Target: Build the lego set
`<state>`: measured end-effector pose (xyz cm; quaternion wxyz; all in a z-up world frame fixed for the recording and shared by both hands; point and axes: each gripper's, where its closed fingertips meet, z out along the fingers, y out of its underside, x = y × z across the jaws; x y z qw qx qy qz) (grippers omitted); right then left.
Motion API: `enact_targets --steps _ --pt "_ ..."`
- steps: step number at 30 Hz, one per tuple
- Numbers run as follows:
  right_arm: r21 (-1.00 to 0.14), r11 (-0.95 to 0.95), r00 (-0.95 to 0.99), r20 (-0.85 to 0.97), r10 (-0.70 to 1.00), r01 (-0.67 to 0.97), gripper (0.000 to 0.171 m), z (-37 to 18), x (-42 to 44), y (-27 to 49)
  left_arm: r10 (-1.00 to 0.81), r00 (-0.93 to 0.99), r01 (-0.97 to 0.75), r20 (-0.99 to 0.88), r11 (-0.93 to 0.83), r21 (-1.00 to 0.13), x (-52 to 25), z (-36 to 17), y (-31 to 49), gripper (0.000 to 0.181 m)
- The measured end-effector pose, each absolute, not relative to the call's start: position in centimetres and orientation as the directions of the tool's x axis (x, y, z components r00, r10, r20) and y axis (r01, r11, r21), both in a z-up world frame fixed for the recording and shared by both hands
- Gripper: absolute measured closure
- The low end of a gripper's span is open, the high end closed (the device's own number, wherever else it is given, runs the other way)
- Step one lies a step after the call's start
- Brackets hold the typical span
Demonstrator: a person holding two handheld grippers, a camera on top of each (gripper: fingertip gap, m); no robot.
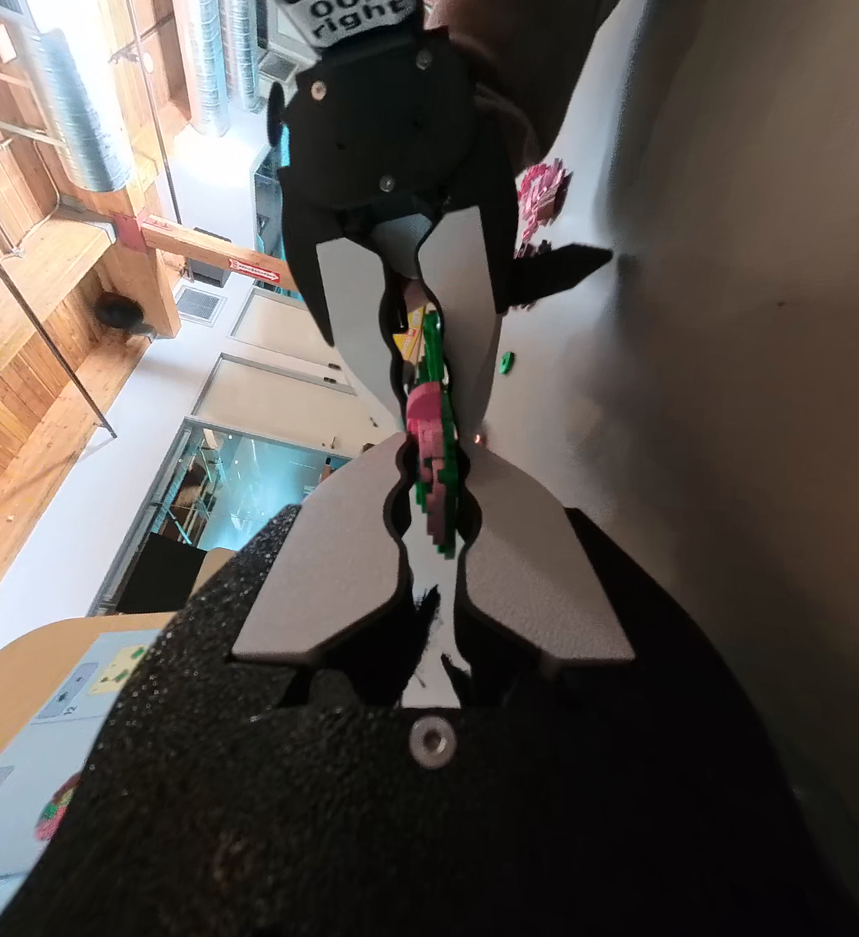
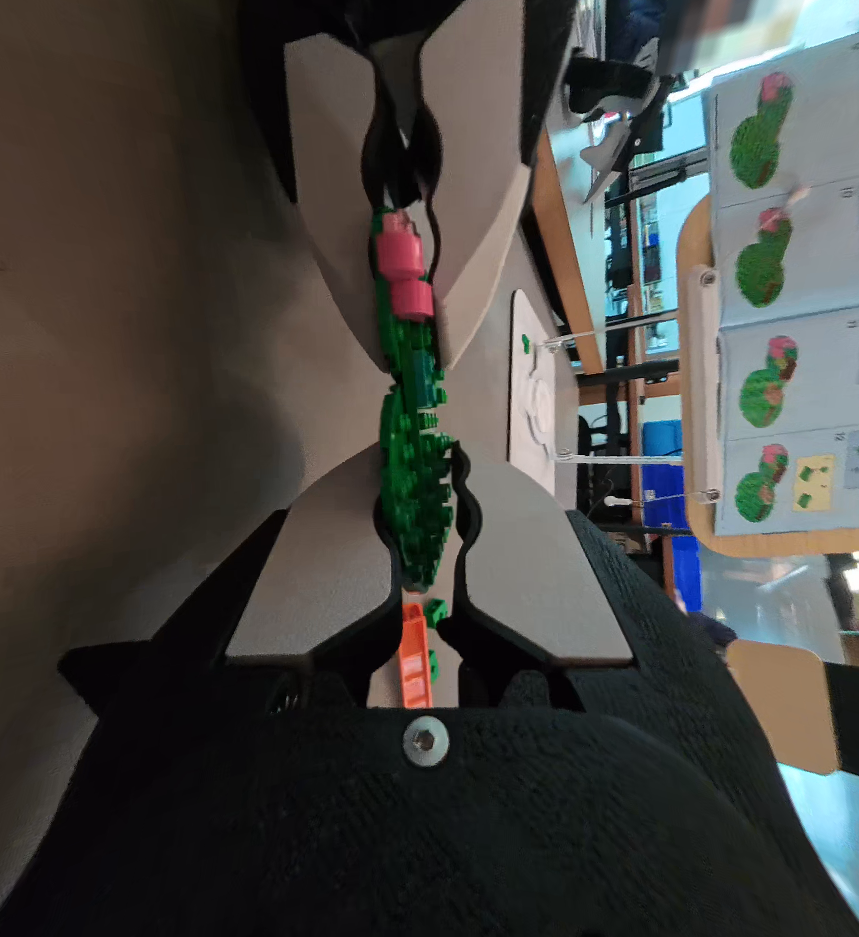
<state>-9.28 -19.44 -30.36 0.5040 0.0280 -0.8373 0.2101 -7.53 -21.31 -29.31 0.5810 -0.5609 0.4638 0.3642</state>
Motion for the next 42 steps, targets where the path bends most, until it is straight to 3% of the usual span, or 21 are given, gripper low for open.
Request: enact_targets --steps 1,3,12,19,24,28,34,42 --pt "-0.355 0.904 -0.515 0.835 0.192 -0.237 0.149 -30.5 -9.3 -19.4 -0.089 0.281 -0.952 -0.956 0.1 -0.289 -7.6 -29.4 -21.3 0.169" --pt "-0.374 0.9 -0.533 0.82 0.209 -0.224 0.144 -30.7 -9.3 -19.4 -0.085 0.261 -0.959 -0.961 0.094 -0.269 -7.7 -29.5 -21.3 0.169" --pt "-0.253 0.931 -0.434 0.893 0.12 -0.262 0.148 -30.4 -9.7 -19.2 -0.108 0.337 -0.931 -0.935 0.107 -0.348 -7.7 -29.3 -21.4 0.169" --pt "-0.516 0.805 -0.577 0.767 0.281 -0.293 0.128 -29.2 -8.4 -20.0 -0.228 0.561 -0.763 -0.795 0.229 -0.604 -6.6 -28.1 -22.4 0.169" --pt "-0.449 0.843 -0.592 0.779 0.207 -0.297 0.123 -30.0 -7.9 -20.0 -0.326 0.631 -0.637 -0.704 0.298 -0.71 -5.3 -27.2 -23.3 0.169" --pt "-0.506 0.795 -0.63 0.748 0.211 -0.334 0.128 -30.0 -7.0 -21.3 -0.35 0.656 -0.582 -0.669 0.329 -0.743 -4.8 -26.5 -23.7 0.169" --pt "-0.611 0.668 -0.623 0.733 0.273 -0.425 0.151 -27.6 -5.8 -23.1 -0.353 0.671 -0.548 -0.653 0.358 -0.756 -4.0 -25.8 -24.1 0.169" --pt "-0.609 0.654 -0.607 0.745 0.277 -0.449 0.156 -27.1 -5.5 -23.3 -0.353 0.689 -0.507 -0.633 0.39 -0.769 -3.6 -25.0 -24.5 0.169"
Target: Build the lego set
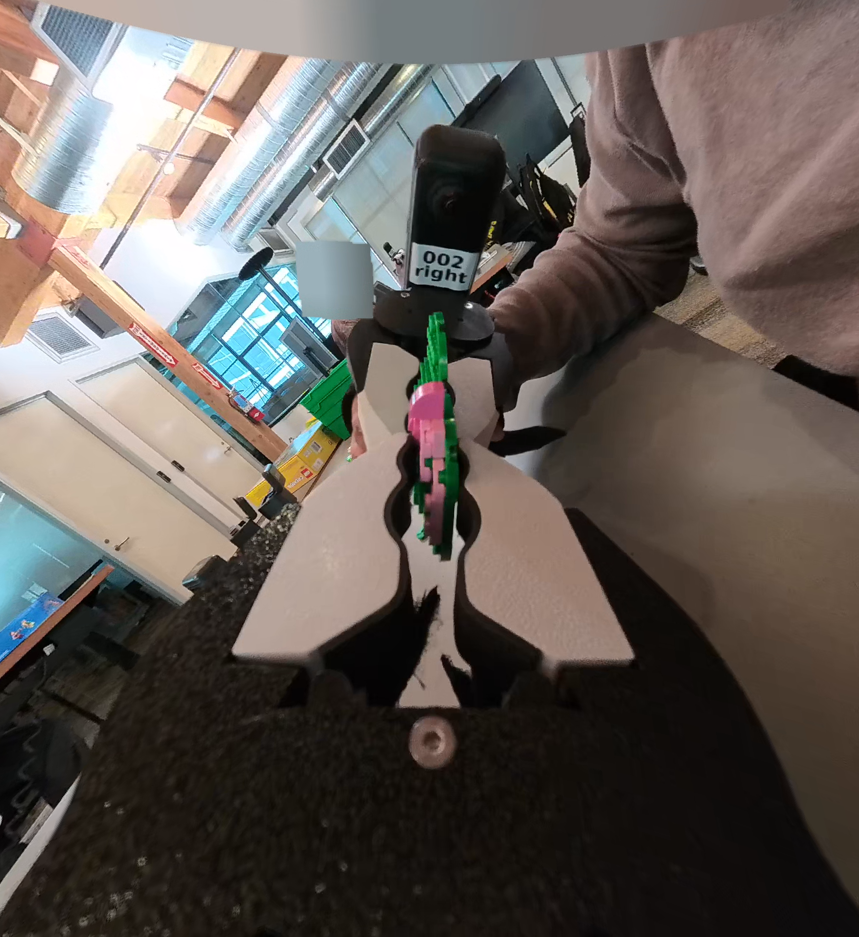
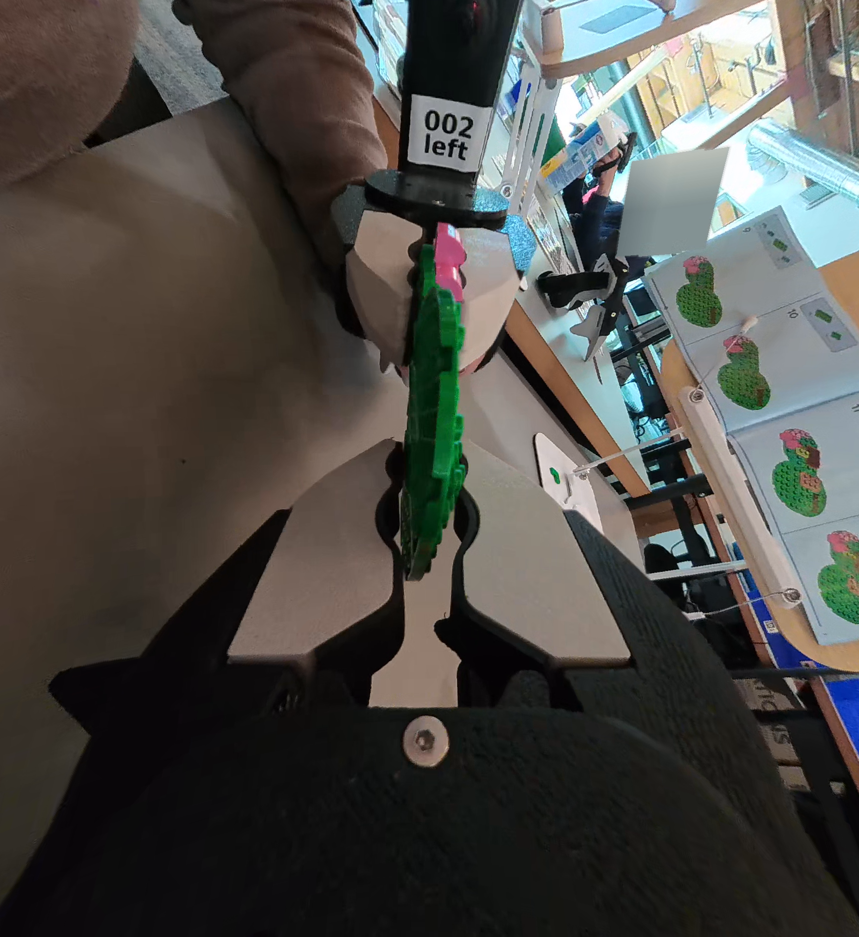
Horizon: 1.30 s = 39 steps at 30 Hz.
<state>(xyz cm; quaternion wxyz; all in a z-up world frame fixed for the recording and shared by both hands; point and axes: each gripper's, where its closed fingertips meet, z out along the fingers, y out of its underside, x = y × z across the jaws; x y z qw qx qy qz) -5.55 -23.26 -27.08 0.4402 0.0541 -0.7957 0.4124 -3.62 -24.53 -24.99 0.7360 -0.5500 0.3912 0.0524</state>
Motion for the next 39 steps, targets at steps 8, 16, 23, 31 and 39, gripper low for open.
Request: enact_targets --steps 8,16,23,31,39 --pt "-0.612 0.644 -0.62 0.74 0.261 -0.459 0.16 -27.0 -5.2 -23.5 -0.358 0.676 -0.508 -0.644 0.405 -0.76 -3.2 -24.9 -24.8 0.169" --pt "-0.576 0.672 -0.596 0.765 0.243 -0.466 0.161 -27.0 -5.4 -23.3 -0.364 0.677 -0.506 -0.64 0.403 -0.763 -3.3 -25.1 -24.7 0.169" --pt "-0.586 0.694 -0.579 0.761 0.294 -0.418 0.144 -27.5 -6.3 -22.6 -0.355 0.699 -0.51 -0.621 0.361 -0.781 -4.5 -25.4 -24.2 0.169" --pt "-0.605 0.686 -0.467 0.782 0.413 -0.405 0.137 -26.3 -7.1 -20.4 -0.209 0.696 -0.622 -0.687 0.303 -0.722 -7.3 -25.8 -23.4 0.169" --pt "-0.666 0.679 -0.15 0.739 0.657 -0.311 0.148 -24.3 -7.8 -16.1 0.035 0.557 -0.827 -0.83 0.114 -0.551 -11.8 -26.4 -22.2 0.169"
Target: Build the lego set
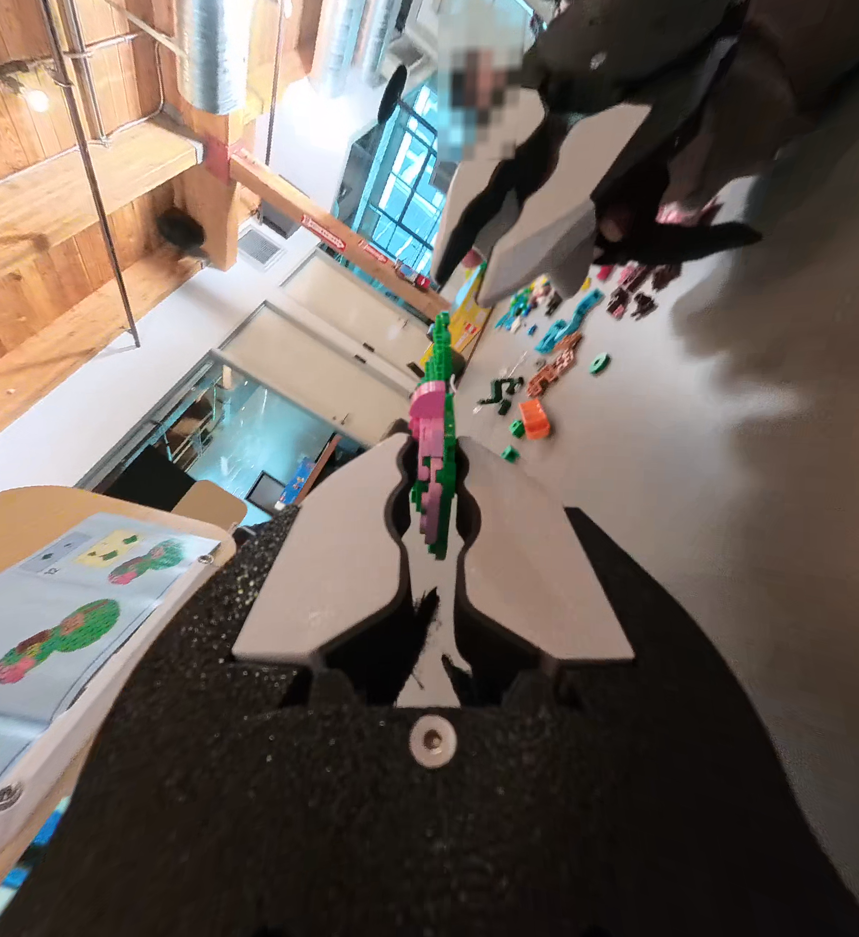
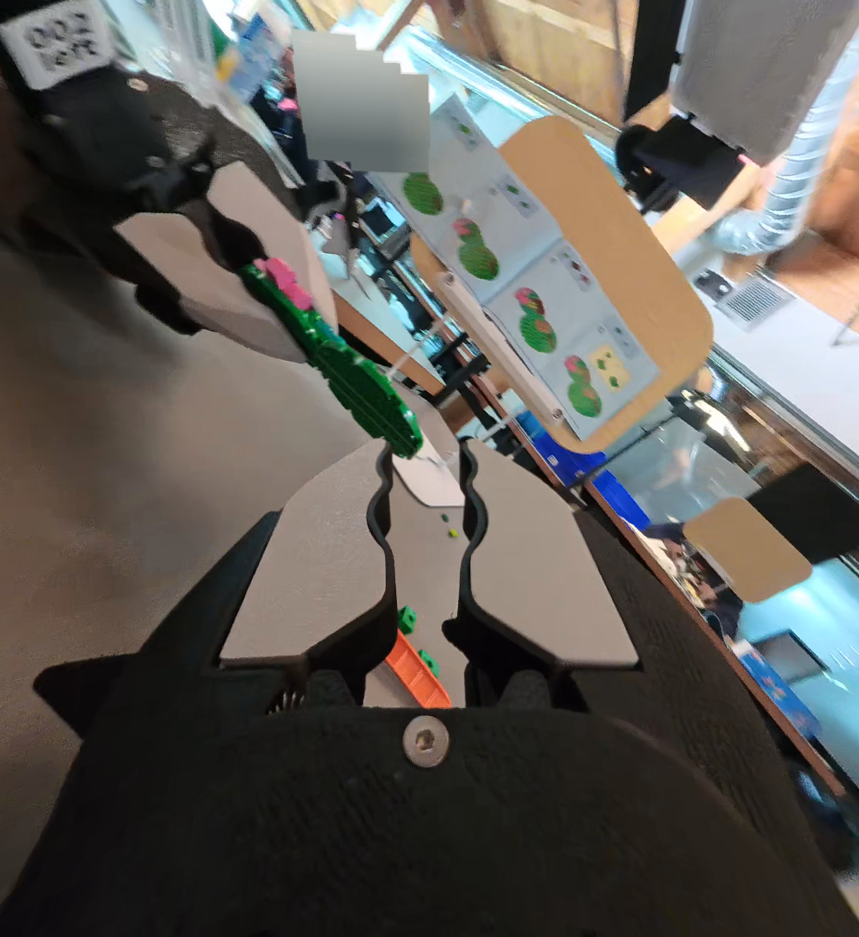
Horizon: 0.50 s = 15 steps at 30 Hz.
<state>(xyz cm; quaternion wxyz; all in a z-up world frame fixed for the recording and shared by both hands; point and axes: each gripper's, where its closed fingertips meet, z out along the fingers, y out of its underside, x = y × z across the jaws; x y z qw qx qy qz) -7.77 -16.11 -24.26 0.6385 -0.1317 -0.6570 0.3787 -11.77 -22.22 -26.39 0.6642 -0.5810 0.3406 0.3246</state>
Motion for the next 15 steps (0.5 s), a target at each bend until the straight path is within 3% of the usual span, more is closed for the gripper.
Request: enact_targets --steps 8,15 --pt "-0.72 0.677 0.029 0.682 0.731 -0.153 0.166 -25.2 -9.5 -12.9 0.012 0.586 -0.807 -0.81 0.094 -0.583 -12.0 -27.1 -21.8 0.169" --pt "-0.741 0.655 0.048 0.656 0.753 -0.149 0.169 -25.1 -9.5 -12.2 0.003 0.565 -0.822 -0.825 0.096 -0.562 -11.7 -27.4 -21.8 0.169"
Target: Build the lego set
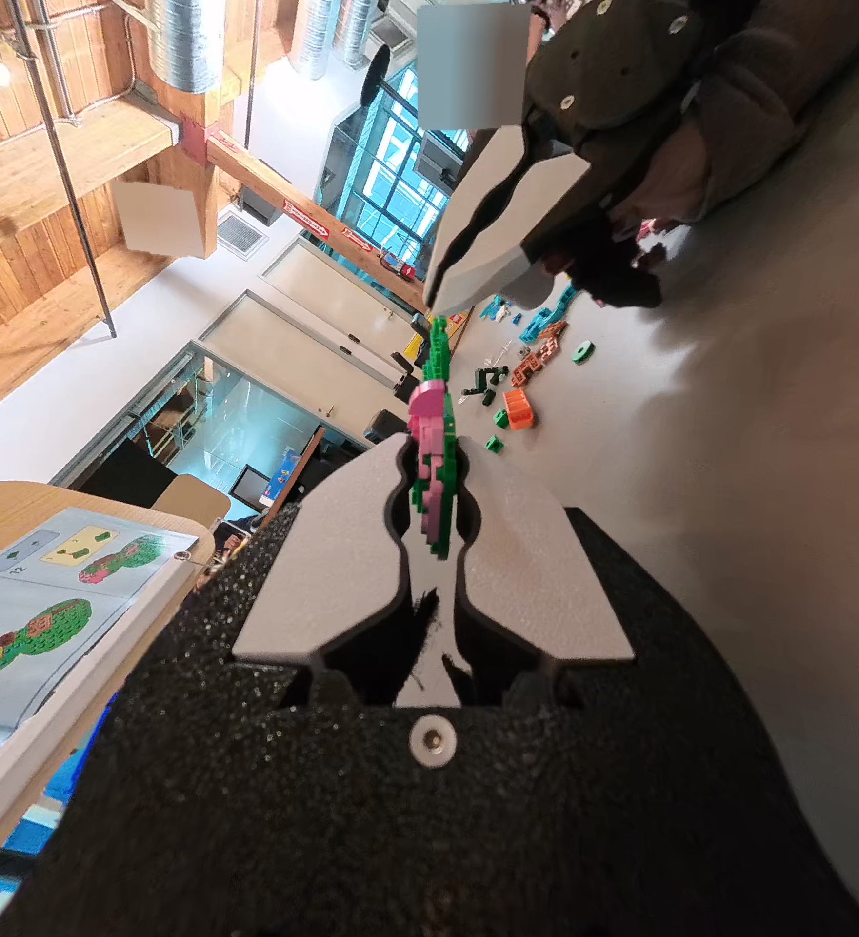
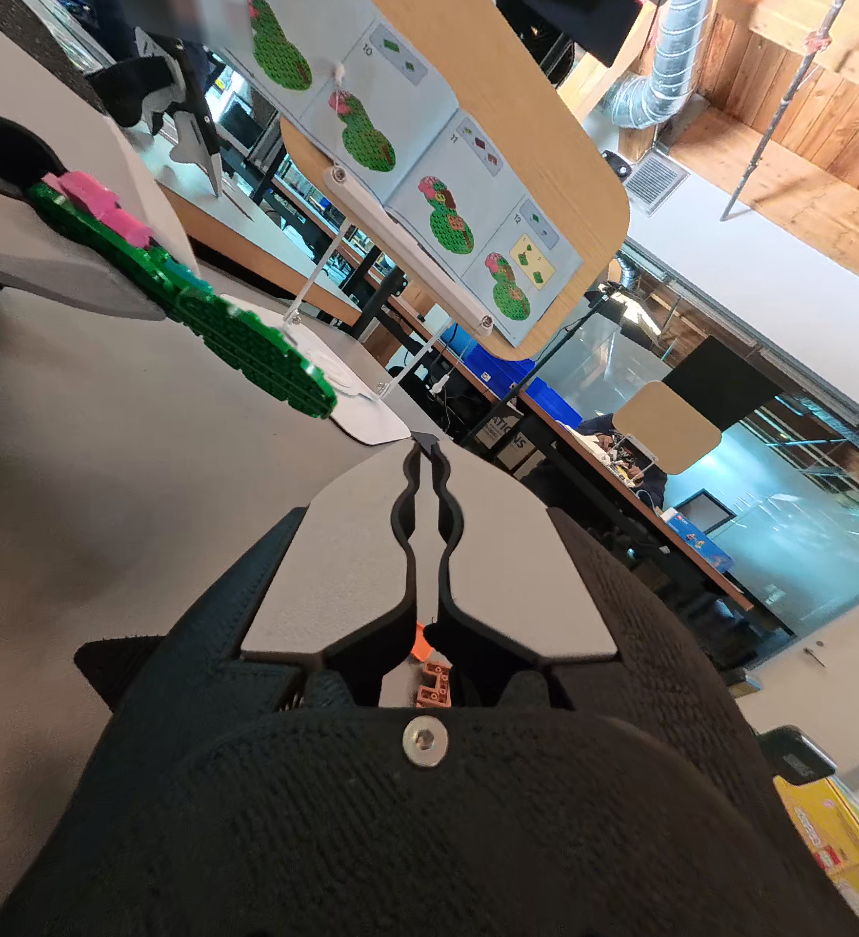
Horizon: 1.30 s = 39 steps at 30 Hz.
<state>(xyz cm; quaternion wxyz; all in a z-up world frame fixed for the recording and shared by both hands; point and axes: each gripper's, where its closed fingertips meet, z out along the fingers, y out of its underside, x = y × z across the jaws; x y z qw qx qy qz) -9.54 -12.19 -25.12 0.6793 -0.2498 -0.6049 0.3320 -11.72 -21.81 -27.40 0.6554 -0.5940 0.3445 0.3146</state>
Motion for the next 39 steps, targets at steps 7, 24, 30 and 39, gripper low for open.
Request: enact_targets --steps 7,24,30,39 --pt "-0.718 0.68 0.058 0.68 0.731 -0.146 0.17 -25.45 -9.91 -12.36 0.009 0.55 -0.832 -0.835 0.099 -0.546 -11.53 -27.36 -21.85 0.169" --pt "-0.69 0.71 0.067 0.709 0.702 -0.139 0.171 -25.67 -10.17 -12.47 0.006 0.541 -0.837 -0.841 0.098 -0.538 -11.4 -27.48 -21.82 0.169" --pt "-0.708 0.691 0.075 0.689 0.721 -0.142 0.171 -25.5 -10.19 -12.18 0.016 0.54 -0.84 -0.842 0.08 -0.537 -11.82 -27.48 -21.77 0.169" --pt "-0.749 0.644 0.065 0.643 0.763 -0.156 0.171 -25.17 -10.0 -11.68 0.011 0.532 -0.845 -0.847 0.064 -0.531 -12.1 -27.76 -21.65 0.169"
